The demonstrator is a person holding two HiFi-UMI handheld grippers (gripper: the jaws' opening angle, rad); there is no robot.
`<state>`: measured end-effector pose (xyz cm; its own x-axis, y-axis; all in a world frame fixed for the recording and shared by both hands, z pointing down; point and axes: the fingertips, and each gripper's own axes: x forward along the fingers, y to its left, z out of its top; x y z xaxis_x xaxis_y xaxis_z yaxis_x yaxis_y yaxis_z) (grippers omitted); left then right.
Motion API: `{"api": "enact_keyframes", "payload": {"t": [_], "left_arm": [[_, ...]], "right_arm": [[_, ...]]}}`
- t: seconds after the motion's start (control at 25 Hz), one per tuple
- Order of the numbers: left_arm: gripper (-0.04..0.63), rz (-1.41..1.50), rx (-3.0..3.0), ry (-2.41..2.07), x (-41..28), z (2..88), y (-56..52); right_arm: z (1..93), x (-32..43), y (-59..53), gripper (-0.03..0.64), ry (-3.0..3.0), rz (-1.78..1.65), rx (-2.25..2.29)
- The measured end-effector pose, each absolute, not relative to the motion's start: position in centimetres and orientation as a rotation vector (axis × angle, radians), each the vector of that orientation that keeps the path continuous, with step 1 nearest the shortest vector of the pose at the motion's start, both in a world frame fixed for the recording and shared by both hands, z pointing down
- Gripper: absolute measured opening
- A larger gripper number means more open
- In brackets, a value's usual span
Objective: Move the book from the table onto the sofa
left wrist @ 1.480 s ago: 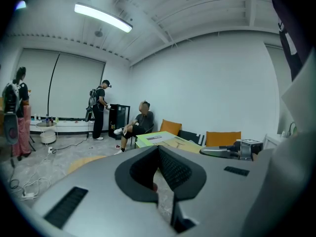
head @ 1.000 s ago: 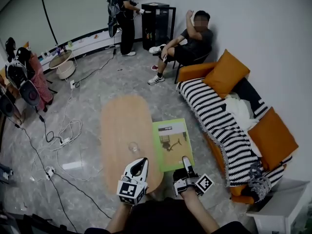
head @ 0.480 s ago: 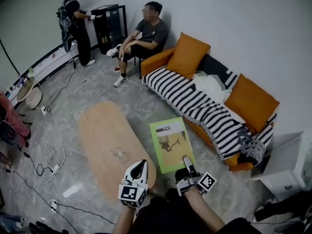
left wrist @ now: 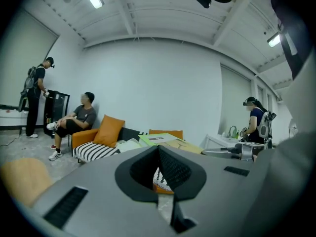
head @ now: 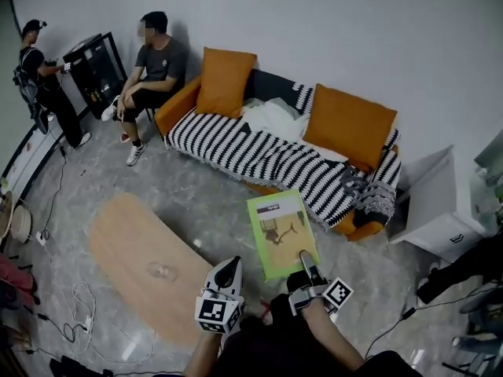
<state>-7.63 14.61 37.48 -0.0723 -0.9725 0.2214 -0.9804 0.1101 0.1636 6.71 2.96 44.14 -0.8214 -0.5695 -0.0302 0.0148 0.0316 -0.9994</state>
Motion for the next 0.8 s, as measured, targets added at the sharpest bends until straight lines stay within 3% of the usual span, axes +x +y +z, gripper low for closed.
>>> {"api": "enact_keyframes", "payload": {"t": [0.48, 0.8], "left_arm": [[0.014, 0.135, 2.106, -1.951, 1.8, 37.5, -3.1], [0.014, 0.245, 2.243, -1.804, 5.8, 37.6, -9.4]], "right_arm": [[45.6, 16.3, -10.5, 0.146, 1.764, -1.786, -0.667], [46.0, 20.2, -14.5, 0.146, 1.622, -1.728, -0.743]]}}
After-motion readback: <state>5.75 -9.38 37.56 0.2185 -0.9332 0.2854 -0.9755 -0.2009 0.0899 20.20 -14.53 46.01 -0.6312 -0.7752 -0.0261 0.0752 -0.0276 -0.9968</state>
